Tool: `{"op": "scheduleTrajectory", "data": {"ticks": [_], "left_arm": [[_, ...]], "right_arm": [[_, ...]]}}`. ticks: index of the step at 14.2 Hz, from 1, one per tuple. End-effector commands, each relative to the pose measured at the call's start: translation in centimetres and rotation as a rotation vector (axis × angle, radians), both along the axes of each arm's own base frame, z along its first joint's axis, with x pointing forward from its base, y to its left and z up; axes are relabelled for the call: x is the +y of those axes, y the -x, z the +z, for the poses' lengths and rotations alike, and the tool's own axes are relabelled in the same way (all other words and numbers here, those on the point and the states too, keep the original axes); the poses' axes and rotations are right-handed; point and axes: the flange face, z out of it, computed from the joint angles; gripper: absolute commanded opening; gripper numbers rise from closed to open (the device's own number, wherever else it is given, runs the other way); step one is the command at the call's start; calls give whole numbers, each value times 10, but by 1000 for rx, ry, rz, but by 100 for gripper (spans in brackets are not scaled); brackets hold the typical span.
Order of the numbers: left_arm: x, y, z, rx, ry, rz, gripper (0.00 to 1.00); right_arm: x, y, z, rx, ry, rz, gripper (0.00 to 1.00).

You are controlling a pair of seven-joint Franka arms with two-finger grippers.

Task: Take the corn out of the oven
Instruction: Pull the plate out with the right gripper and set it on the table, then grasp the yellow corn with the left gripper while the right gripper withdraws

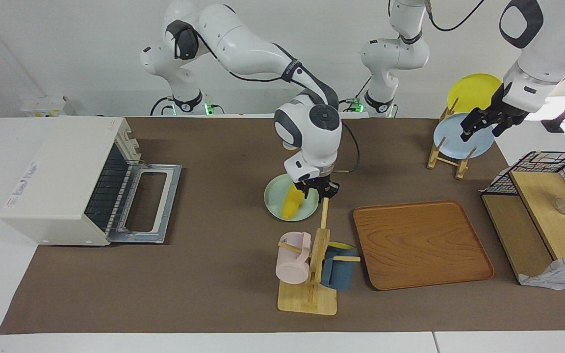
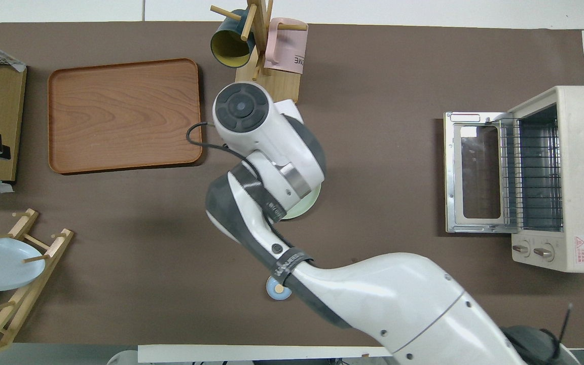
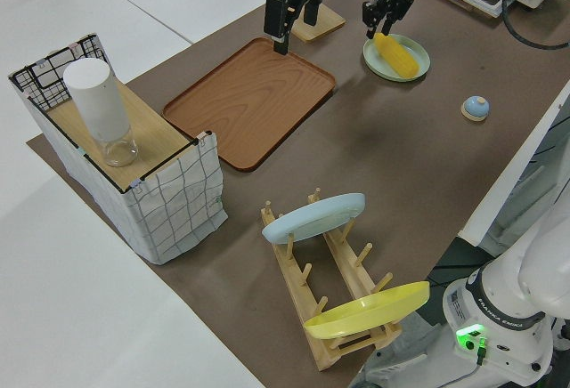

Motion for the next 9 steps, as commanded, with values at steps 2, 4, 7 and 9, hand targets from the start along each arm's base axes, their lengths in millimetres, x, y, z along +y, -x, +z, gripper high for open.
{"op": "scheduleTrajectory", "data": {"ticks": [2,4,7,9], "left_arm": [[-79,5,-73,-76,9,0,100],[-154,5,-104,-73,31,-102,100],[-281,23,-146,-109,120,-102,100],[-350,36,-178,-152,146,-114,100]], "right_arm": [[-141,-12,10,89,33,163,54],[-202,-5,-29,90,59,208,53],[-249,26,-81,87,93,281,39],[-275,29,-90,110,142,354,18]]}}
